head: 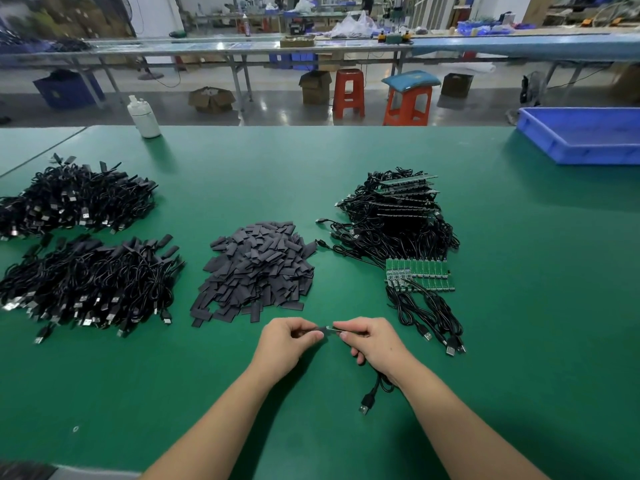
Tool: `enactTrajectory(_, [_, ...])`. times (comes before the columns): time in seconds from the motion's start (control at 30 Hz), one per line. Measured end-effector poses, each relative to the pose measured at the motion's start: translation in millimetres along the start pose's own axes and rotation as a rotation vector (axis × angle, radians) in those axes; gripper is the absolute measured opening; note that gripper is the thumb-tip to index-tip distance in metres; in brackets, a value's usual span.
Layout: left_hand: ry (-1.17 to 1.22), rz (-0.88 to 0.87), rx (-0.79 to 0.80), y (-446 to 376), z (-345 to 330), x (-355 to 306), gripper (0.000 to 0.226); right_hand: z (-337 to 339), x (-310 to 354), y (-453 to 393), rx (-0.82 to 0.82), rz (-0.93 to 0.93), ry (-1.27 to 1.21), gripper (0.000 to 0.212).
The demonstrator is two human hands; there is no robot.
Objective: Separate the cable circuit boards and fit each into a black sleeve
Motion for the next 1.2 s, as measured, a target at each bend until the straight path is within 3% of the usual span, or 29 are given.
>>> enactTrajectory(0.27, [-0.071,-0.026,0.009,-3,2,-2,0.016,-1,-2,-2,0.014,0.016,-0.013,0.029])
enactTrajectory(0.5, [-0.071,-0.029,0.168,-7,4,-4,0.013,0,-3,-2,-0.001,0.026,-0.003,0.030])
enactTrajectory(0.73, [0.096,0.023,0.185,-5,6,-4,0.007,0,-1,-1,-0.030,0.041,0.015,0.030])
enactTrajectory(0.97, [-0.045,-0.016,0.203,-6,2,-12,0.007,-1,-1,-3,-0.008,0.028,0.091,0.025])
enactTrajectory(1.2, [-0.017,-0.048,0.240,-5,3,-19,0.023,-7,10,1,0.082,0.024,0.112,0.021])
Point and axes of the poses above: each hand's wrist, its own y-axis away from the middle knuckle, its own z-axis out of the back of the hand, x = y × z, the point moved 3 cm from there along -y, towards the middle knuckle, and after that the axes turned 15 degrees about -z, right-handed, at the moved point
